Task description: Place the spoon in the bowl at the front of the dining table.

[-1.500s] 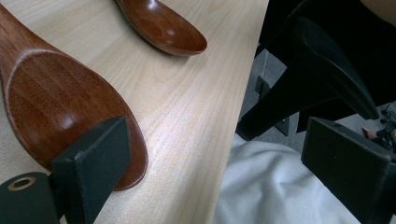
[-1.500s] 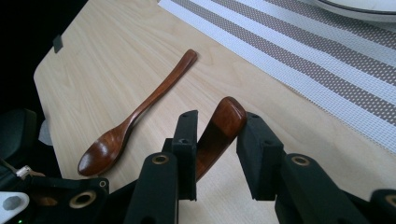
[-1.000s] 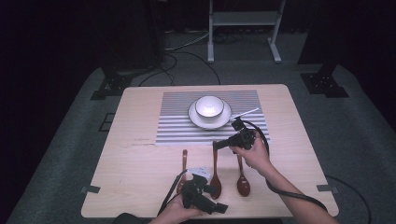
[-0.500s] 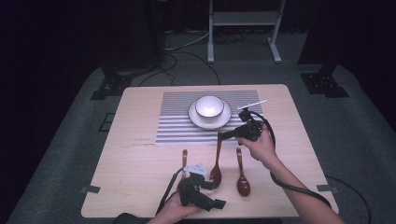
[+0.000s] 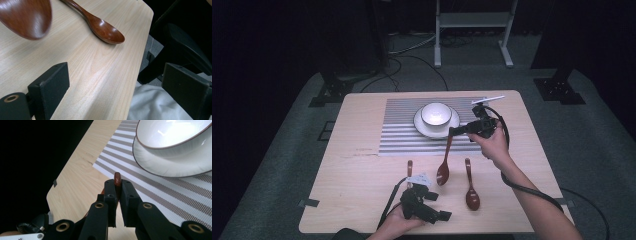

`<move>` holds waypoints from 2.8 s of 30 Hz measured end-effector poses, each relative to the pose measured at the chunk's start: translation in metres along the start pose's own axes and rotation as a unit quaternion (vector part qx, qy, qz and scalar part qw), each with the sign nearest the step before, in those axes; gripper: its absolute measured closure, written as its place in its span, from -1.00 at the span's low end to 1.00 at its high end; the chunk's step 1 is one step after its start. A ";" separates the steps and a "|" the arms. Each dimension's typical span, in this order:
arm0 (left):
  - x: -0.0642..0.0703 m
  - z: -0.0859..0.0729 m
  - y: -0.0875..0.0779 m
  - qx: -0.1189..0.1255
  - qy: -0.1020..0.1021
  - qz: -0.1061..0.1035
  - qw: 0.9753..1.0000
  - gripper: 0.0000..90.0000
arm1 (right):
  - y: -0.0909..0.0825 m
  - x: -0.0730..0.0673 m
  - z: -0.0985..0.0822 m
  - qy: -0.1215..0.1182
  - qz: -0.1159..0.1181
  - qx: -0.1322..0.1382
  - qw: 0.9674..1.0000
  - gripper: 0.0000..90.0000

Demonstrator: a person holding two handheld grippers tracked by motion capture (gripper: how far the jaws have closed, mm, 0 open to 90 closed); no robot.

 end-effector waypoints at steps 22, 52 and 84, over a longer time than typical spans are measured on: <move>-0.008 0.006 -0.013 0.032 -0.009 0.022 0.999 -0.85 | -0.008 0.013 0.038 0.019 -0.013 0.039 0.999 0.85; -0.009 0.006 -0.017 0.039 -0.006 0.024 0.999 -0.85 | -0.032 0.033 0.103 0.044 -0.090 0.102 0.990 0.85; -0.009 0.006 -0.017 0.037 -0.003 0.023 0.999 -0.85 | -0.032 0.078 0.101 0.108 -0.157 0.155 0.969 0.85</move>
Point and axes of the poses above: each handheld gripper's, and its own axes: y roughly forward along the jaws, z roughly out of its top, x roughly to its right, the point moved 5 cm from there along y, roughly forward along the jaws, and after that the axes turned 14 degrees about -y, right-handed, at the moved point
